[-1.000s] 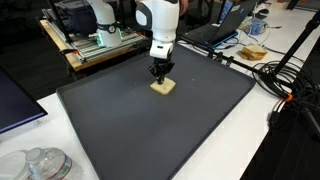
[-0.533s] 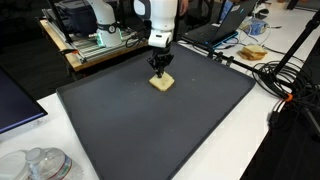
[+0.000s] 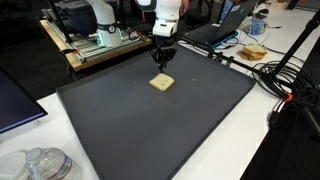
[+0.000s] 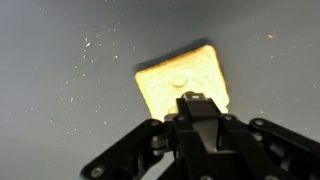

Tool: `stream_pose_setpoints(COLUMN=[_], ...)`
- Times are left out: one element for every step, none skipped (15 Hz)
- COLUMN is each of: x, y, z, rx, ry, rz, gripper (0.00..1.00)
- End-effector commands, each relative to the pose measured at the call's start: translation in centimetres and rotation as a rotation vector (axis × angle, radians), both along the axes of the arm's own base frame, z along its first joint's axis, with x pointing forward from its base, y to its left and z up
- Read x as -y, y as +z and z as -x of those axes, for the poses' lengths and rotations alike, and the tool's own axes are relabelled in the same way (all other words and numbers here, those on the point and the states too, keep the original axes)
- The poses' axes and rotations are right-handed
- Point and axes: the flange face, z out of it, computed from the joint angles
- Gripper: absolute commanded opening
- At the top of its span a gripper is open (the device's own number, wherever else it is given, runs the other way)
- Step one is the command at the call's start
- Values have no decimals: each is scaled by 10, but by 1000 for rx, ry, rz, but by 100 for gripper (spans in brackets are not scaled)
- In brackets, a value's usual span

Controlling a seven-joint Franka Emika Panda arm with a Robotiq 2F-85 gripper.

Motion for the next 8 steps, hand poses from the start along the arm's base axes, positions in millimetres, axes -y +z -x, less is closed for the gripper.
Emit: stream_pose_setpoints(x=[-24, -32, -40, -46, -52, -57, -62, -65], y=[9, 9, 10, 12, 14, 15, 17, 19], z=[4, 4, 3, 2, 2, 1, -1, -4], rx=[-1, -5, -3, -2, -3, -5, -11, -14], ry=[-23, -22, -25, -32, -36, -41, -44, -49], rz=[75, 90, 111, 130, 147, 162, 177, 189], gripper=[5, 5, 5, 5, 5, 5, 5, 5])
